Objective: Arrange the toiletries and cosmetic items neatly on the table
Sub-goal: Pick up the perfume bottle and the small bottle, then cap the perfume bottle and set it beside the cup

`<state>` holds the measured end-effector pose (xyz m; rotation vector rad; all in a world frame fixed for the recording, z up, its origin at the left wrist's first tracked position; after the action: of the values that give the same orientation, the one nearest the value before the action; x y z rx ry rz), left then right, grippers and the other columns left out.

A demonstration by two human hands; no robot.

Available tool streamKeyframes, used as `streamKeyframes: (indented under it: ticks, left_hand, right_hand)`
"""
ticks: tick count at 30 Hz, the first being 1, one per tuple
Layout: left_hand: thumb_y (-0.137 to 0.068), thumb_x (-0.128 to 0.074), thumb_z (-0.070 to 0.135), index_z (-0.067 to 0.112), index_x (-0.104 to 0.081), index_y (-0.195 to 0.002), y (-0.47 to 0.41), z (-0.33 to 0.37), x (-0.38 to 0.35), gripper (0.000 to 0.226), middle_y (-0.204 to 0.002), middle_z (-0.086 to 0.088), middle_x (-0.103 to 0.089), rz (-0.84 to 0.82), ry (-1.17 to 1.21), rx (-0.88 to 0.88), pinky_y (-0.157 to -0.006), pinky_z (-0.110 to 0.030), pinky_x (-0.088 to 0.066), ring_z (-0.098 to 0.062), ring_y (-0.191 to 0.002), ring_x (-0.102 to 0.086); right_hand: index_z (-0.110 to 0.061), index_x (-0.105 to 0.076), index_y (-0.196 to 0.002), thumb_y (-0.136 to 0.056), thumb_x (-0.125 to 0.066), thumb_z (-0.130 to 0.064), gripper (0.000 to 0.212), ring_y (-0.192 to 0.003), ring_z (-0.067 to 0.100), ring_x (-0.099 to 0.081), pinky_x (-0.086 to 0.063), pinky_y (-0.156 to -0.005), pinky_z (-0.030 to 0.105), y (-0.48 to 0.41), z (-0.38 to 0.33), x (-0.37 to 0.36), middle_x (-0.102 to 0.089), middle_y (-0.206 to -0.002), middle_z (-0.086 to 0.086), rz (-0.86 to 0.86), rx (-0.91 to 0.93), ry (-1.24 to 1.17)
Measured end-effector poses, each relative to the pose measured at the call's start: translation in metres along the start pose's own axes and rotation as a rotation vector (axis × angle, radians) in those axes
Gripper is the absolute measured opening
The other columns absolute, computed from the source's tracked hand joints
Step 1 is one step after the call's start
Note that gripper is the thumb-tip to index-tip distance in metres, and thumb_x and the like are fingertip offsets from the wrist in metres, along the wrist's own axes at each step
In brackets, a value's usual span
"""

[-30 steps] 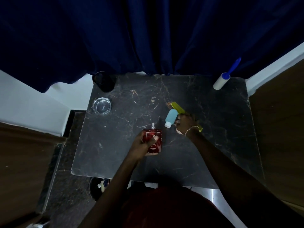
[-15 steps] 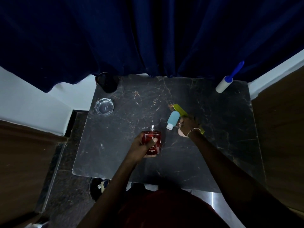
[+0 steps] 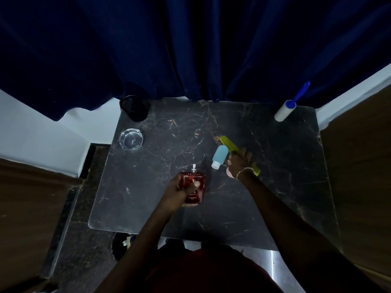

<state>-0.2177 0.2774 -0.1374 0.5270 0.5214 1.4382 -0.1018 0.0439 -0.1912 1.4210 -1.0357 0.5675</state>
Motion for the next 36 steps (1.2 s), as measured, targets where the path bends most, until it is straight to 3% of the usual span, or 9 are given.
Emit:
streamKeyframes:
  ticks: [4, 8, 13, 20, 25, 31, 36]
  left_hand:
    - [-0.086, -0.079, 0.034, 0.031, -0.063, -0.125, 0.002, 0.003, 0.000, 0.042, -0.118, 0.000, -0.075, -0.006, 0.005, 0.003, -0.092, -0.056, -0.059, -0.024, -0.109, -0.072]
    - [-0.089, -0.076, 0.030, 0.029, -0.062, -0.127, 0.004, 0.005, -0.001, 0.040, -0.118, 0.000, -0.074, -0.010, -0.004, -0.003, -0.086, -0.049, -0.062, -0.023, -0.109, -0.071]
    - [-0.090, -0.075, 0.027, 0.025, -0.062, -0.127, 0.005, 0.005, -0.004, 0.039, -0.117, -0.002, -0.074, -0.013, -0.009, -0.015, -0.073, -0.037, -0.063, -0.023, -0.105, -0.073]
    - [-0.087, -0.077, 0.034, 0.032, -0.063, -0.124, 0.001, 0.003, -0.001, 0.040, -0.117, 0.002, -0.075, -0.005, -0.046, -0.013, -0.089, -0.052, -0.061, -0.022, -0.109, -0.072]
    - [-0.087, -0.079, 0.031, 0.032, -0.064, -0.122, -0.001, 0.004, -0.001, 0.038, -0.115, 0.000, -0.076, 0.012, -0.037, -0.012, -0.087, -0.058, -0.061, -0.025, -0.107, -0.073]
    - [-0.083, -0.080, 0.040, 0.037, -0.063, -0.122, -0.002, 0.008, -0.001, 0.042, -0.118, 0.002, -0.074, -0.002, -0.065, -0.006, -0.090, -0.059, -0.059, -0.025, -0.111, -0.071]
    - [-0.087, -0.077, 0.035, 0.033, -0.061, -0.125, -0.002, 0.010, -0.002, 0.042, -0.118, 0.003, -0.073, 0.008, -0.076, -0.012, -0.091, -0.055, -0.060, -0.022, -0.110, -0.070]
  right_hand:
    - [-0.019, -0.052, -0.121, -0.078, -0.064, -0.016, 0.045, -0.134, 0.041, -0.023, -0.028, -0.107, 0.057, 0.002, 0.003, 0.004, -0.020, -0.149, 0.015, 0.035, -0.021, -0.022]
    - [-0.016, -0.058, -0.118, -0.089, -0.063, -0.031, 0.033, -0.132, 0.042, -0.029, -0.033, -0.106, 0.058, 0.001, 0.007, 0.009, -0.028, -0.146, 0.017, 0.087, -0.023, -0.017]
    - [-0.016, -0.058, -0.114, -0.091, -0.060, -0.026, 0.025, -0.137, 0.045, -0.022, -0.027, -0.107, 0.064, -0.004, 0.007, 0.011, -0.022, -0.151, 0.018, 0.055, 0.030, -0.054]
    - [-0.015, -0.058, -0.111, -0.085, -0.063, -0.013, 0.026, -0.135, 0.043, -0.029, -0.027, -0.107, 0.065, -0.004, 0.010, 0.012, -0.033, -0.145, 0.017, 0.068, 0.111, -0.011]
    - [-0.015, -0.061, -0.113, -0.085, -0.062, -0.021, 0.029, -0.126, 0.037, -0.034, -0.032, -0.100, 0.061, -0.008, 0.001, 0.012, -0.040, -0.133, 0.013, 0.067, 0.166, 0.124]
    - [-0.014, -0.057, -0.122, -0.088, -0.062, -0.023, 0.036, -0.130, 0.035, -0.031, -0.030, -0.101, 0.059, -0.010, 0.000, 0.011, -0.035, -0.141, 0.010, 0.060, 0.199, 0.198]
    - [-0.014, -0.057, -0.121, -0.087, -0.062, -0.019, 0.035, -0.133, 0.035, -0.030, -0.030, -0.103, 0.063, -0.015, 0.003, 0.008, -0.036, -0.141, 0.011, 0.053, 0.190, 0.182]
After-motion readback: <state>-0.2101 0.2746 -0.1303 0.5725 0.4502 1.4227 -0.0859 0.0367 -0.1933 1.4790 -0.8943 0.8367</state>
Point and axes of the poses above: each hand's wrist, its own y-axis away from the middle knuckle, its own x-axis out of the back of the hand, z = x × y, the point moved 6 cm from there along -y, towards the middle knuckle
